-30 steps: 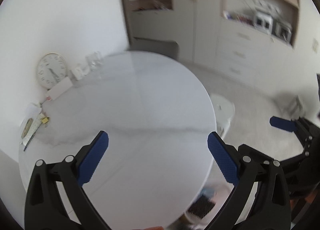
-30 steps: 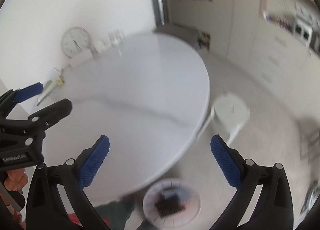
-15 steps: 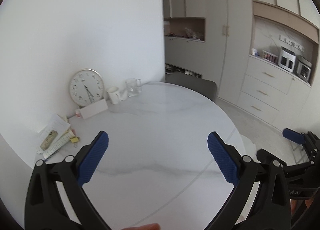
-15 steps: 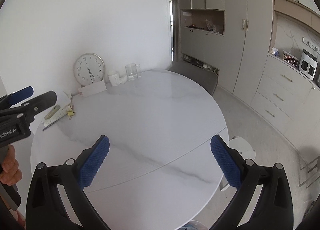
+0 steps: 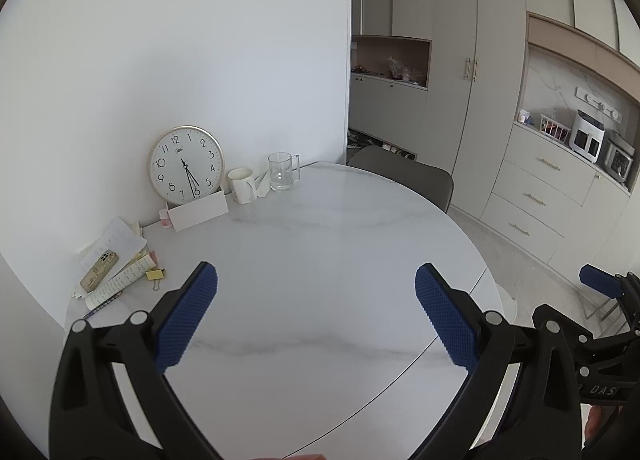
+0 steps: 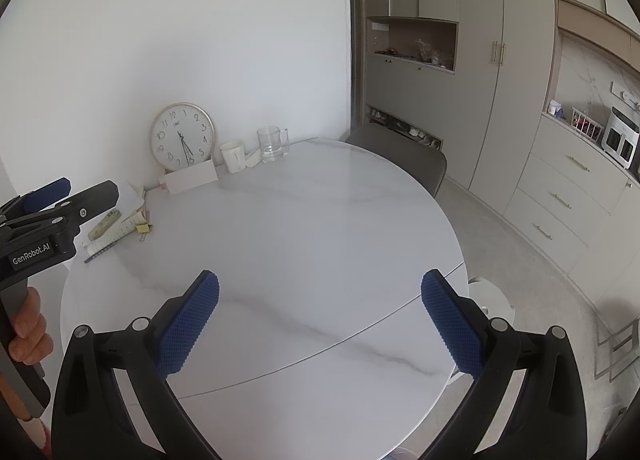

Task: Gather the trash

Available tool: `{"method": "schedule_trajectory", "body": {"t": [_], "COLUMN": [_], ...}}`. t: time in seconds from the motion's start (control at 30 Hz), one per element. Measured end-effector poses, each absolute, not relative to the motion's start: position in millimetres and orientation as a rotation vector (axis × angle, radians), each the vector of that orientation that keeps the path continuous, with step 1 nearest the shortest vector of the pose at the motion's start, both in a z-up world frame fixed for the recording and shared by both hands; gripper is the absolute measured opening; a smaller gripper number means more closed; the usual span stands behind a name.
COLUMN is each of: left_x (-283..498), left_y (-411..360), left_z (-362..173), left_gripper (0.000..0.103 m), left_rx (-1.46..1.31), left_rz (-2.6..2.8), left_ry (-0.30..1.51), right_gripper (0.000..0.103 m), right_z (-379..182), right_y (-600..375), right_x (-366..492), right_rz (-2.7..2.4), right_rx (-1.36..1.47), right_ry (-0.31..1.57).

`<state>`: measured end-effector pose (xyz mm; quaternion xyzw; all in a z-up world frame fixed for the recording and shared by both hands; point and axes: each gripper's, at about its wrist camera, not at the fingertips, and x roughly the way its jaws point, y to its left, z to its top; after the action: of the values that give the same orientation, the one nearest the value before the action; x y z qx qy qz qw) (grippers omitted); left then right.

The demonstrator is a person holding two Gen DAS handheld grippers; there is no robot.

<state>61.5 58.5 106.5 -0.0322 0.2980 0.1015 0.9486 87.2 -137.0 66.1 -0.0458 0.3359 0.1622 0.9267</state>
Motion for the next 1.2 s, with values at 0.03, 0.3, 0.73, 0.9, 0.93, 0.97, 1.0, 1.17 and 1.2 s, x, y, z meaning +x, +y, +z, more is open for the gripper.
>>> {"method": "schedule_trajectory", "body": {"t": [0.03, 0.3, 0.73, 0.9, 0.93, 0.97, 1.0, 1.17, 1.2], "left_x": [61.9, 63.9, 67.7, 68.6, 68.6, 68.6, 68.7, 69.3, 70.0], "left_y": [58.3, 57.2, 56.2, 54.0, 53.2, 52.2, 51.6, 51.6, 52.3], "left_z": [106.3, 103.9, 100.9, 99.9, 99.6, 99.6, 99.1, 99.0, 98.7], "left_gripper": [0.095, 0.095, 0.095, 0.095, 0.095, 0.095, 0.095, 0.095, 0.095], "left_rx": [-0.063, -0.057, -0.054, -0.049, -0.046, -0.043, -0.042, -0.048, -0.051], "left_rz": [0.21, 0.217, 0.213, 0.211, 0.212, 0.213, 0.213, 0.209, 0.203], "left_ry": [0.604, 0.609, 0.611, 0.606, 0.603, 0.603, 0.603, 0.604, 0.609], "right_gripper": [0.1, 0.1, 0.101, 0.1, 0.101, 0.101, 0.101, 0.101, 0.1], "right_z": [66.1, 65.1, 57.0, 53.4, 53.3, 53.0, 52.9, 53.8, 53.6], "right_y": [-137.3, -137.2, -139.4, -140.2, -141.0, -141.3, -141.4, -141.2, -141.6], "right_x": [86.9, 88.0, 94.8, 95.1, 95.0, 94.9, 94.5, 95.6, 95.7], "right_rz": [0.333, 0.329, 0.324, 0.328, 0.327, 0.327, 0.328, 0.326, 0.326], "right_rx": [-0.093, -0.089, -0.068, -0.058, -0.058, -0.056, -0.055, -0.053, -0.051], "right_ry": [0.69, 0.697, 0.724, 0.739, 0.74, 0.74, 0.74, 0.742, 0.744]}}
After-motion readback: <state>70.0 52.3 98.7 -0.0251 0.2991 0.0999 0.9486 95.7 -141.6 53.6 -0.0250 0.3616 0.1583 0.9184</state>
